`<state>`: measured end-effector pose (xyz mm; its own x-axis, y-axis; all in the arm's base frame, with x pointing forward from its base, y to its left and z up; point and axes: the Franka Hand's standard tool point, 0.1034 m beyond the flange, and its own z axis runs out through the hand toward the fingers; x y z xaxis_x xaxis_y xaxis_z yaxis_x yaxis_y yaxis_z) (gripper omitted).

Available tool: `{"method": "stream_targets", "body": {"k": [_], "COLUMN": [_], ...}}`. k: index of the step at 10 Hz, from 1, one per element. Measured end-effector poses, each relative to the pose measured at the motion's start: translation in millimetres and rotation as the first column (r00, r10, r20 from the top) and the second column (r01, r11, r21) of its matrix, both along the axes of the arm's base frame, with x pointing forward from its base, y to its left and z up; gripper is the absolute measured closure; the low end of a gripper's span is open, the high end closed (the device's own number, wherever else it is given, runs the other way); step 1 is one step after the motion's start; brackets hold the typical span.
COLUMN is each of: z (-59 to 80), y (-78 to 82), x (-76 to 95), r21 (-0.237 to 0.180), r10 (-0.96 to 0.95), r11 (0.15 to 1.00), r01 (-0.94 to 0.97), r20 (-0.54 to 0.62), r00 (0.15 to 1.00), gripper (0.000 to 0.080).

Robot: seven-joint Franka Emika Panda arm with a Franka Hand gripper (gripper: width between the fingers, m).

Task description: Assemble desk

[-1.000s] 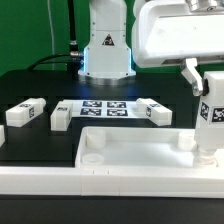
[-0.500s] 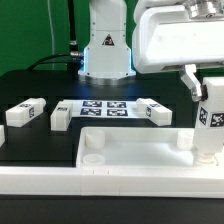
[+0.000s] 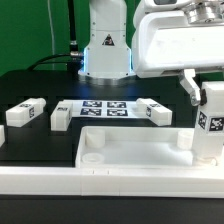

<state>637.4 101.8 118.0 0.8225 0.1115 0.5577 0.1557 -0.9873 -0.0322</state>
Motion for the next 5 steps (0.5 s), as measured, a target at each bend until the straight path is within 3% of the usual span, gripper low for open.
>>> {"method": "stream_targets", "body": {"k": [2, 3, 4, 5], "z": [0.0, -0.2, -0.3, -0.3], "y": [-0.1, -0.2, -0.2, -0.2], "x": [0.9, 0.8, 0.8, 0.8], "r21": [0.0, 0.0, 0.0, 0.0], "r10": [-0.002, -0.002, -0.002, -0.002], "r11": [1.0, 1.0, 1.0, 1.0], "r01": [0.002, 0.002, 0.002, 0.002], "r20": [0.014, 0.013, 0.013, 0.013], "r00": [1.0, 1.0, 1.0, 1.0], "gripper": [0.0509, 0.0409, 0.0409, 0.0269]}}
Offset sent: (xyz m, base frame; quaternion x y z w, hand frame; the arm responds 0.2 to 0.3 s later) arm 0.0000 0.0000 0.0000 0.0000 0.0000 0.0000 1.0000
